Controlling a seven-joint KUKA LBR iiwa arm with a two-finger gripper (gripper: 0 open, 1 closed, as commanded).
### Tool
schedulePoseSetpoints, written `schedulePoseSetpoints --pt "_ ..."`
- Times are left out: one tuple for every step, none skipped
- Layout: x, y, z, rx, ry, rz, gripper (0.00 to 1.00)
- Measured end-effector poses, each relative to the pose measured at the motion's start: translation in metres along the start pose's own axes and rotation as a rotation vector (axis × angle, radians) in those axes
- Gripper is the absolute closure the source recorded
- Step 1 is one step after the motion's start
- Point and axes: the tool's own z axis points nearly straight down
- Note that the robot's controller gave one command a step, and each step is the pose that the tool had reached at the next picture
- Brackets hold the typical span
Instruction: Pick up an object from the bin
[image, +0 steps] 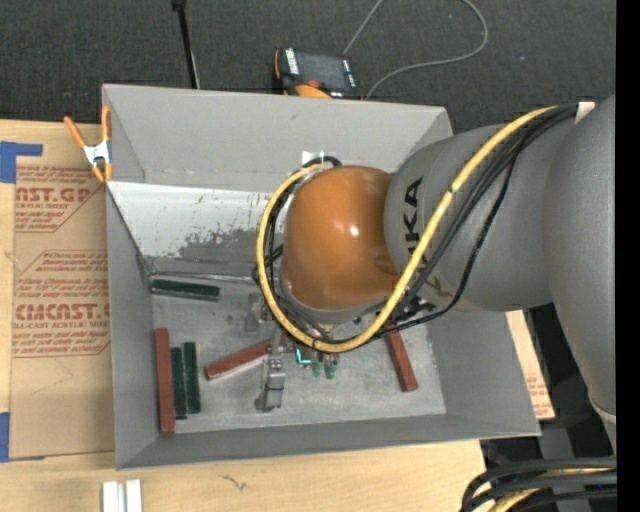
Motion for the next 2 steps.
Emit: schedulePoseSetpoints --pt "-0.0570 -0.0232 0.1140 0.001 -0.004 -0.027 0.00" --pt "-0.0571 -0.0216 0.1097 -0.002 -0.007 -0.027 1.00"
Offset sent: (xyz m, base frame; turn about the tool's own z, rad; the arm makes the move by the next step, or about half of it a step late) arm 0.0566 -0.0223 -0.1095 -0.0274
